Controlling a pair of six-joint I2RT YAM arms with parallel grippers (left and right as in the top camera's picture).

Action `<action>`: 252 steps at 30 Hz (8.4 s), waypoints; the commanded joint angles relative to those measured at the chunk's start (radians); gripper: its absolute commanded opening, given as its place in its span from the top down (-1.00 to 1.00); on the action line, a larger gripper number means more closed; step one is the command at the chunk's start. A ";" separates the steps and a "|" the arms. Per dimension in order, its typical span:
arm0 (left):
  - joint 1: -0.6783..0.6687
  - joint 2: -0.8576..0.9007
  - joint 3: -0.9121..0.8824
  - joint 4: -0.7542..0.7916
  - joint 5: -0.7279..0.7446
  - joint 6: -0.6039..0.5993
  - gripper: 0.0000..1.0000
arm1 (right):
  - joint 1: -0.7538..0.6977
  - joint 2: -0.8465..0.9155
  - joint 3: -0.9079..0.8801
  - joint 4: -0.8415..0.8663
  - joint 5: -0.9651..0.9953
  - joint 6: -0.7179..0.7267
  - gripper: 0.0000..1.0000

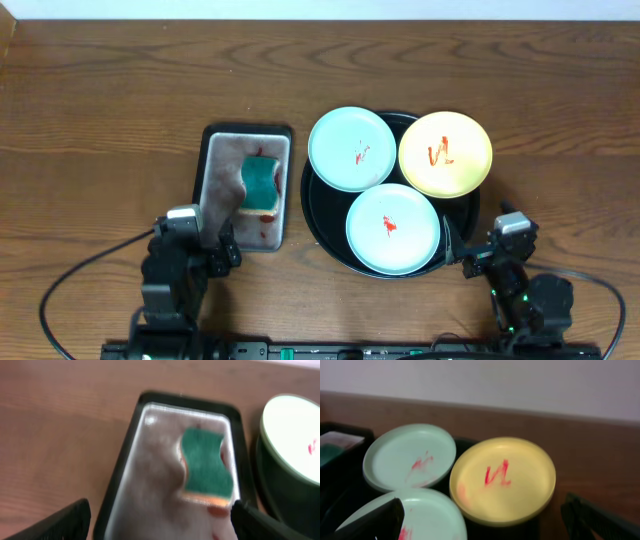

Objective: Clean dirty plates on tray and stack at the side

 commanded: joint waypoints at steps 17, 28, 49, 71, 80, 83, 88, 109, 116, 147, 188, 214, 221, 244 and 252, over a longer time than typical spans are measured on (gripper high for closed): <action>0.006 0.494 0.482 -0.380 0.177 -0.024 -0.80 | 0.009 0.765 0.606 -0.373 -0.029 0.084 -0.98; -0.011 0.607 0.481 -0.027 0.209 -0.023 -0.79 | 0.009 0.797 0.606 -0.352 -0.044 0.084 -0.99; -0.164 1.321 0.481 0.261 0.074 -0.046 -0.31 | 0.009 0.799 0.606 -0.352 -0.061 0.084 -0.96; -0.156 1.171 0.482 0.139 0.075 -0.053 0.86 | 0.010 0.867 0.606 -0.383 -0.091 0.084 -0.81; -0.156 1.176 0.480 0.015 0.118 -0.066 0.86 | 0.010 1.095 0.606 -0.383 -0.177 0.080 -0.54; -0.156 1.184 0.472 0.012 0.127 -0.098 0.85 | 0.010 1.177 0.606 -0.376 -0.177 0.080 -0.55; -0.156 1.184 0.470 0.006 0.127 -0.134 0.85 | 0.010 1.288 0.606 -0.339 -0.196 0.081 -0.50; -0.208 1.234 0.468 0.058 0.158 -0.223 0.85 | 0.023 1.408 0.606 -0.274 -0.218 0.103 -0.24; -0.255 1.262 0.468 0.069 0.231 -0.222 0.85 | 0.052 1.408 0.604 -0.277 -0.217 0.103 -0.09; -0.269 1.025 0.538 0.018 0.113 -0.225 0.86 | 0.089 1.410 0.571 -0.303 -0.135 0.119 0.97; 0.136 0.972 0.537 0.349 0.805 -0.351 0.86 | 0.088 1.410 0.571 -0.195 -0.135 0.163 0.97; -0.450 1.062 0.601 0.126 0.197 -0.173 0.85 | 0.088 1.410 0.554 -0.277 -0.135 0.163 0.97; -0.636 1.196 0.601 0.286 0.217 -0.377 0.85 | 0.088 1.410 0.554 -0.280 -0.136 0.163 0.97; -0.696 1.465 0.662 0.240 0.097 -0.352 0.85 | 0.088 1.410 0.554 -0.281 -0.140 0.163 0.98; -0.798 1.459 0.700 0.307 0.239 -0.368 0.85 | 0.088 1.410 0.554 -0.281 -0.140 0.163 0.98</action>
